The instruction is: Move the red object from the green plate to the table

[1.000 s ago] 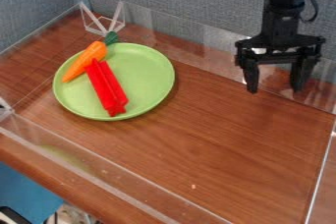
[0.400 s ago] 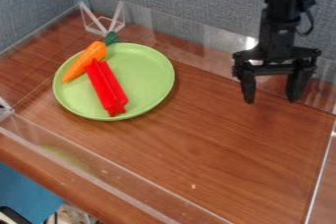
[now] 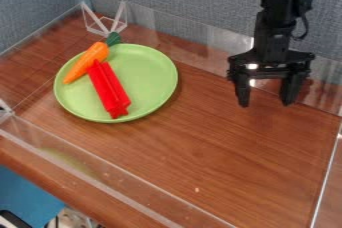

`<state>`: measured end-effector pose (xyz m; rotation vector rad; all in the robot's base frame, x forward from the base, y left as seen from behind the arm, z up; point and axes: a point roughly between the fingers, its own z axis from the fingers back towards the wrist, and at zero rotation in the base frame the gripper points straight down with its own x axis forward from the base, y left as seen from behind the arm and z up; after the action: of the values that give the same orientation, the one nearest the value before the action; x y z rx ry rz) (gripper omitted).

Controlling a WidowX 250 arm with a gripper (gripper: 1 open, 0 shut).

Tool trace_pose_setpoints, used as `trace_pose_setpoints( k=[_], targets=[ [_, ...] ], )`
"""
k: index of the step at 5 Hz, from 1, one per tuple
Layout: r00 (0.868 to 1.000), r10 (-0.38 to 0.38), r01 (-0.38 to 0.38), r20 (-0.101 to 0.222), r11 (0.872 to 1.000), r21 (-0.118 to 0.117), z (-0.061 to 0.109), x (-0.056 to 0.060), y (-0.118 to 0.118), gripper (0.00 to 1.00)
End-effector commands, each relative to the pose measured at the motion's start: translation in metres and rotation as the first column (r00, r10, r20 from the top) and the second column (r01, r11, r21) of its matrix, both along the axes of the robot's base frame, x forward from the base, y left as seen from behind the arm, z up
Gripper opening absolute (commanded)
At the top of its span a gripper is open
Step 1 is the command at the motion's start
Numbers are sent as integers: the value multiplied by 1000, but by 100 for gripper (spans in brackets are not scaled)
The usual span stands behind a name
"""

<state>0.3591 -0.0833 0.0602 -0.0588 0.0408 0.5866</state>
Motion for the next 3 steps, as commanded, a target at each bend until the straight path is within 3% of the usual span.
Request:
trace_pose_setpoints(
  k=[1, 3],
  targets=[
    [994, 32, -31, 101, 999, -14, 31, 15, 5, 100],
    [988, 112, -111, 102, 994, -17, 14, 34, 1, 100]
  ],
)
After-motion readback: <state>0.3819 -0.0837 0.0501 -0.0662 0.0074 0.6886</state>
